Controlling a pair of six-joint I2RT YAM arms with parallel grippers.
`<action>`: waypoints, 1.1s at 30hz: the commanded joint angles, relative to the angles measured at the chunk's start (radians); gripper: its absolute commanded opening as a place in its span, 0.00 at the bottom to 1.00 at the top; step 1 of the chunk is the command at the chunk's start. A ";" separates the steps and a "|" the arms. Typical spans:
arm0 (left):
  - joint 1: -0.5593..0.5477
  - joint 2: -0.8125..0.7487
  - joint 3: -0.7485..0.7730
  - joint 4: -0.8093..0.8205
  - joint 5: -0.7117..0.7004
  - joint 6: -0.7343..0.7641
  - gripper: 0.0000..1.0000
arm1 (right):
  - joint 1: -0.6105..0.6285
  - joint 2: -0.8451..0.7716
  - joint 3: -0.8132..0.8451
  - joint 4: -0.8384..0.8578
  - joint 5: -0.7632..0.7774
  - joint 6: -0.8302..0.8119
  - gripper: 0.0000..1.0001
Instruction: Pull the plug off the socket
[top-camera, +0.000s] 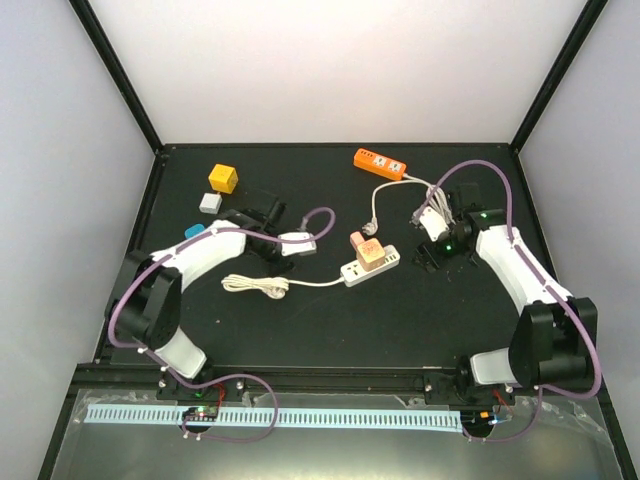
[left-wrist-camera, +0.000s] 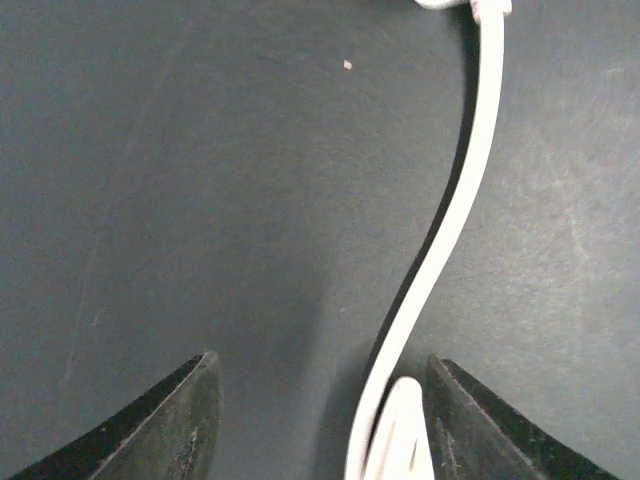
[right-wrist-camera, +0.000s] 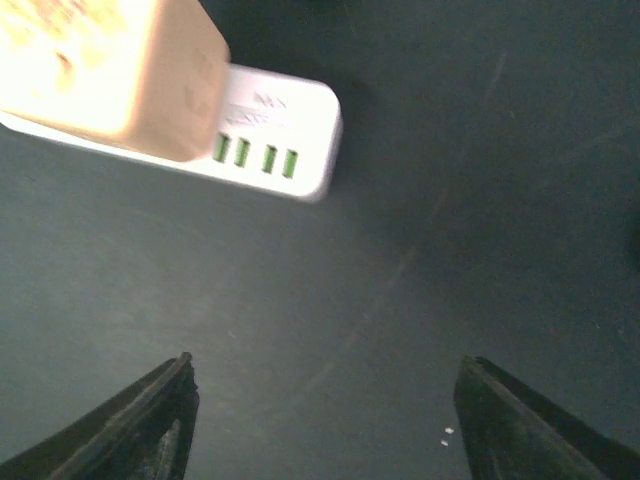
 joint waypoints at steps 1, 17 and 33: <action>-0.079 0.072 0.039 0.073 -0.202 -0.011 0.51 | -0.055 0.040 -0.042 0.070 0.078 -0.014 0.69; -0.159 0.162 -0.004 0.197 -0.304 0.037 0.36 | -0.058 0.304 -0.009 0.150 0.041 0.037 0.52; -0.320 0.145 -0.104 0.141 -0.252 0.053 0.33 | -0.014 0.450 0.086 0.168 0.013 0.051 0.48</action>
